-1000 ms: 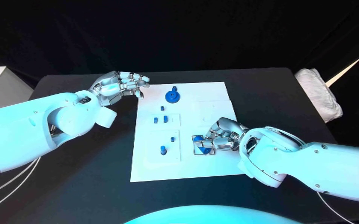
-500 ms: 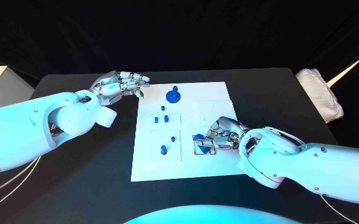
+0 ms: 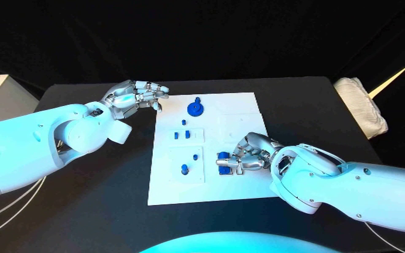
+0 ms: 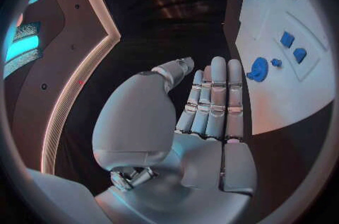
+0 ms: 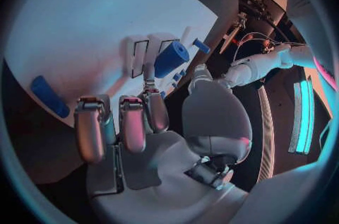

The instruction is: Assemble the parts on the task board

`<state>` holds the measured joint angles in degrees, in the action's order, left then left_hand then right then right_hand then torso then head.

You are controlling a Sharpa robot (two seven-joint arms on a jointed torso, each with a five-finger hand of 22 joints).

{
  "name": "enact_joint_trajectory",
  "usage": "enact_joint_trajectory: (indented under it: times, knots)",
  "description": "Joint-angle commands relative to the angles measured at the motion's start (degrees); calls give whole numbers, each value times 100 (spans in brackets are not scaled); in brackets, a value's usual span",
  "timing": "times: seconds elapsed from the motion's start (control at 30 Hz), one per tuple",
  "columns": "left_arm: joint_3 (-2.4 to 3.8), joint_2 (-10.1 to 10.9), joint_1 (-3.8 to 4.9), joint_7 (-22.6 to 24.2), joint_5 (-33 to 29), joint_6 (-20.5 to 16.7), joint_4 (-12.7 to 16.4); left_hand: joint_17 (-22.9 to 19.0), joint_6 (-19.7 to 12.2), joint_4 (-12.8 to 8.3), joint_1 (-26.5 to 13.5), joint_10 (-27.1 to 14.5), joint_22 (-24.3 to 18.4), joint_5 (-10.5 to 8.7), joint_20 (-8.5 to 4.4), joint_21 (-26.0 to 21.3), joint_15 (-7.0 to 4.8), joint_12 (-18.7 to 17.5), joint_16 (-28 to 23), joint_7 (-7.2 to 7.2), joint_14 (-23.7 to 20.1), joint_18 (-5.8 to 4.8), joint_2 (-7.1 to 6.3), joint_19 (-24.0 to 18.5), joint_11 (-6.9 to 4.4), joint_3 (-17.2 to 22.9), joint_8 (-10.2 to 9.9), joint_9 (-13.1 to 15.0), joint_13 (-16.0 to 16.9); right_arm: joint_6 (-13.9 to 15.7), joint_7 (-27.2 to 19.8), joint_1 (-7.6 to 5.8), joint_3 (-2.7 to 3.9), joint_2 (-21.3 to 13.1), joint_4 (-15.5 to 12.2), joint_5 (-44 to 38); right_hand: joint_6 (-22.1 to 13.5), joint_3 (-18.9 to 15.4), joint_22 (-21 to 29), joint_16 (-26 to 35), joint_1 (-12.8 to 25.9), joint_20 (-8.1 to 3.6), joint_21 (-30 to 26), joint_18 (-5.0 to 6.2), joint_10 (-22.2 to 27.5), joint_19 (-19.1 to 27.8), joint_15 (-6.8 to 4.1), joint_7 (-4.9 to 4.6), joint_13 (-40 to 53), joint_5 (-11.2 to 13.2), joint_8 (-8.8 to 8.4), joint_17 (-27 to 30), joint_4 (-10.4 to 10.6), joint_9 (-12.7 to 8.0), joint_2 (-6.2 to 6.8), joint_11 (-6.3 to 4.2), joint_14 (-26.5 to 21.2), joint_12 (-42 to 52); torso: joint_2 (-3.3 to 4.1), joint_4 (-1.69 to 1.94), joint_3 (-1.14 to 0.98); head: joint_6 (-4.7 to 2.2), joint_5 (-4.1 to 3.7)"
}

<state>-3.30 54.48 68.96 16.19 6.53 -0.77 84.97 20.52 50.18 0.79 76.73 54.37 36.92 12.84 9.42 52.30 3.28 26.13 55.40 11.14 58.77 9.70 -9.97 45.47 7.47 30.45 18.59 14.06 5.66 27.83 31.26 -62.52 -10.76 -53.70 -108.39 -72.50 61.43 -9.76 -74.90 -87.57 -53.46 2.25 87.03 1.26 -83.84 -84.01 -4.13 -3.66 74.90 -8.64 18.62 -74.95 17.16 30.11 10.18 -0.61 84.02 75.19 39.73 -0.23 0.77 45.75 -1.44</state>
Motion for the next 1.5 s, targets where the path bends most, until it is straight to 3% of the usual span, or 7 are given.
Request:
enact_joint_trajectory:
  times: [0.03, 0.27, 0.33, 0.6, 1.17, 1.23, 1.5]
  knots:
    - [4, 0, 1, 14, -13, 69, 13, 5, -28, 20, 5, -42, -8, 13, 4, -35, 28, -18, -37, 1, -18, 77, 63, 45, 13, 8, 1, -7, -8, -186, -34, 6, -1, -34, -33, -221, -42, 62, -1423, 25, 36, -23, -27, -61, 2, -511, 0, -10, 499, -106, 35, -960, 2, 7, -25, 12, 474, -24, 2, 4, -1, 0, -11]
    - [4, 4, 1, 3, -13, 65, 11, 7, -32, 22, 8, -46, -12, 13, 4, -40, 27, -17, -37, 1, -21, 78, 65, 48, 12, 12, 1, -8, -8, -140, -298, -12, 5, -210, -155, -210, -56, 298, -1428, 26, -474, -24, -10, -64, -21, -516, -4, -6, 535, -349, 69, -970, -25, 3, -321, 8, 478, -14, -1, 1, 0, 4, -7]
    - [4, 6, 1, 0, -13, 62, 10, 7, -32, 22, 8, -46, -12, 13, 4, -40, 27, -17, -37, 1, -21, 78, 65, 48, 12, 12, 1, -8, -8, -132, -432, -29, 8, -271, -206, -178, -76, 392, -1428, 26, -1033, -28, -10, -64, -26, -516, -3, -5, 550, -489, 77, -976, -40, -6, -405, 4, 479, -17, -2, 0, 1, 5, -7]
    - [4, 11, 1, -9, -13, 54, 6, 7, -32, 22, 8, -46, -12, 13, 4, -40, 27, -17, -37, 1, -21, 78, 65, 48, 12, 12, 1, -8, -8, -179, -686, -73, 13, -380, -313, -72, -49, 390, -1443, 8, -1681, -39, 48, -75, -64, -531, -21, 15, 599, -432, 113, -1019, -63, -21, -378, -13, 489, 27, 0, 1, 0, 7, -6]
    - [4, 16, 1, -30, -13, 60, 14, 8, -37, 23, 10, -49, -14, 12, 4, -44, 27, -17, -37, 3, -22, 78, 68, 51, 13, 17, 0, -9, -9, -387, -351, -77, 14, -177, -87, -610, -14, 480, -1458, 3, -2140, -55, 103, -86, -93, -546, -39, 34, 630, -318, 122, -1034, -82, -59, -465, -34, 493, 51, 5, 10, 5, 28, -14]
    - [4, 18, 1, -35, -13, 61, 13, 8, -37, 23, 10, -49, -14, 12, 4, -44, 27, -17, -37, 3, -22, 78, 68, 51, 13, 17, 0, -9, -9, -446, -339, -77, 14, -167, -65, -712, 22, 699, -1461, 2, -2452, -66, 114, -89, -102, -549, -49, 46, 639, 156, 110, -1039, -61, -97, -459, -45, 493, 51, 4, 10, 5, 28, -18]
    - [4, 18, 1, -40, -13, 62, 11, 9, -38, 26, 11, -50, -17, 12, 4, -47, 27, -16, -36, 3, -22, 79, 73, 54, 13, 21, 2, -10, -9, -539, -325, -75, 13, -177, -55, -902, 52, 914, -1464, -2, -2760, -71, 127, -91, -102, -552, -54, 51, 641, 257, 82, -1052, -78, -151, -333, -52, 495, 35, -1, -3, 1, 43, -10]
